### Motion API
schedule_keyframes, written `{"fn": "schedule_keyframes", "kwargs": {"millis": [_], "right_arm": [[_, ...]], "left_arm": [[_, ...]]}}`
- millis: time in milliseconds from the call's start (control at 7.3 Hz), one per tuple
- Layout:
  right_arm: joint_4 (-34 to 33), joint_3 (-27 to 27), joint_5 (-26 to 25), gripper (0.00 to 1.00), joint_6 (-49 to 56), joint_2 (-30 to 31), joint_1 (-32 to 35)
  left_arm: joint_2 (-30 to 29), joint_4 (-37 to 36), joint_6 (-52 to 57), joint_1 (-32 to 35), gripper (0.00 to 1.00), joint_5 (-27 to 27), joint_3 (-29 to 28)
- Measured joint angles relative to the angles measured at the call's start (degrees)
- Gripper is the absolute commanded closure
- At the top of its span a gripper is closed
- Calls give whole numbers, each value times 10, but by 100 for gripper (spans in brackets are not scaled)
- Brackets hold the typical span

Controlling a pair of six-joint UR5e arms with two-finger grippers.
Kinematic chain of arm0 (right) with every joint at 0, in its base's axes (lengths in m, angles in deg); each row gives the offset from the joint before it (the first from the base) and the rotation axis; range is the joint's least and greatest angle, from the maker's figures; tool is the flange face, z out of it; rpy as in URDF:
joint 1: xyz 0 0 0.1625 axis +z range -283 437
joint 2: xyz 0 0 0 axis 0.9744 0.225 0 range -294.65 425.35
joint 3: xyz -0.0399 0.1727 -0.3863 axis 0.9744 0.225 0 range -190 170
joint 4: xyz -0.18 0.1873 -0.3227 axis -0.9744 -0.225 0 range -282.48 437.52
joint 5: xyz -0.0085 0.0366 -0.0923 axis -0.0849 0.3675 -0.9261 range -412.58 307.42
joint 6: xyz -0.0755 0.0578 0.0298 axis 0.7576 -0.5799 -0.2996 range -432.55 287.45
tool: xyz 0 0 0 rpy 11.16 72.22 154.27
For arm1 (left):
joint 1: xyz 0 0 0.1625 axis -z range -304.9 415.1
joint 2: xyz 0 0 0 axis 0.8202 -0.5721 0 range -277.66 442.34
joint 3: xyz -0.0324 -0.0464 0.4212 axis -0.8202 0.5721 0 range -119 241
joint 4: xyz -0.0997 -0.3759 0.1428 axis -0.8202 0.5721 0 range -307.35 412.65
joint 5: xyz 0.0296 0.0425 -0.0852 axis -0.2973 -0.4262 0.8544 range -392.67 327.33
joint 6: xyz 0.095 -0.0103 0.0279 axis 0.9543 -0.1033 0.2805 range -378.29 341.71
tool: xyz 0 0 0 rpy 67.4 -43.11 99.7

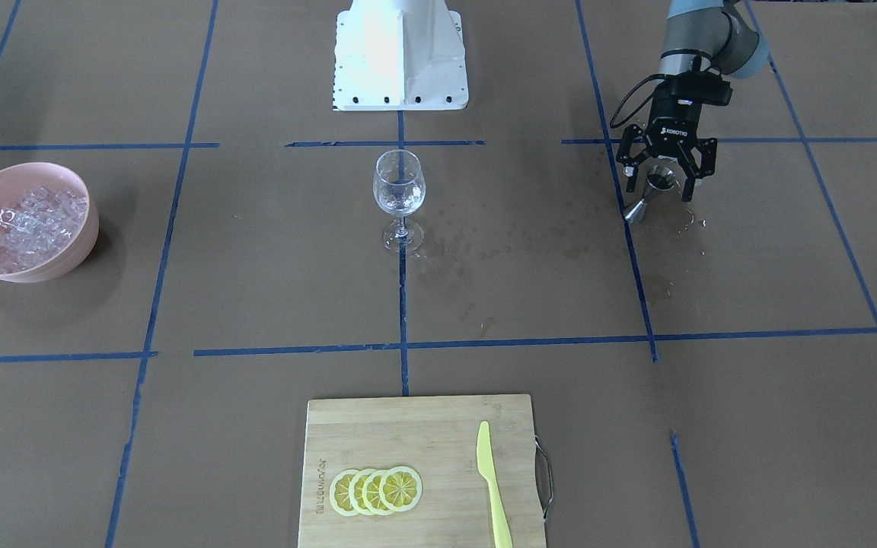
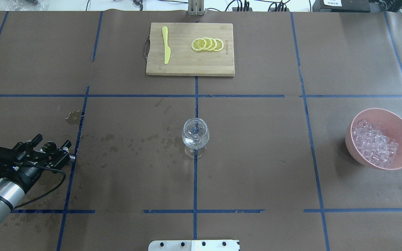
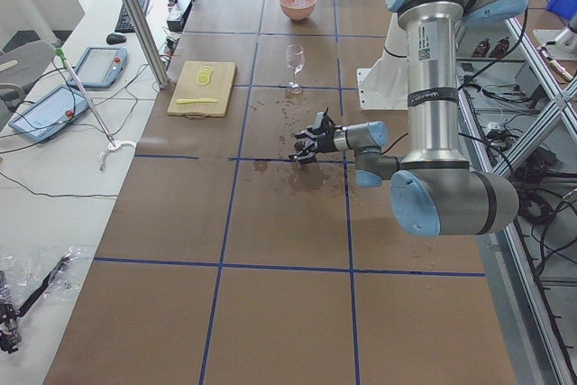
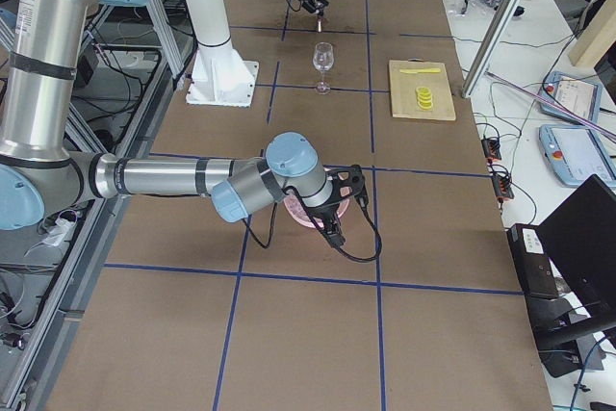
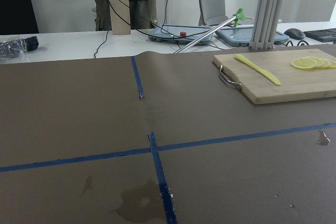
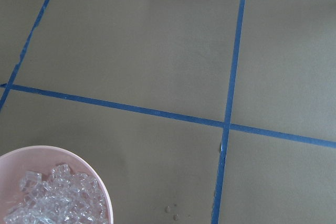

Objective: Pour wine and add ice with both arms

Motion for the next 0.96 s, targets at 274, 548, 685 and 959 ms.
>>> {"fn": "schedule_keyframes", "kwargs": {"millis": [274, 548, 685, 959], "right_arm": [[0, 0, -1, 0, 0, 0, 0], [0, 0, -1, 0, 0, 0, 0], [0, 0, -1, 0, 0, 0, 0], [0, 1, -1, 0, 0, 1, 0]], "left_arm": [[-1, 9, -8, -14, 2, -10, -14], [-4, 19, -18, -30, 31, -38, -37], [-6, 21, -21, -36, 40, -48, -46], [-12, 21, -22, -43, 46, -56, -60]]}}
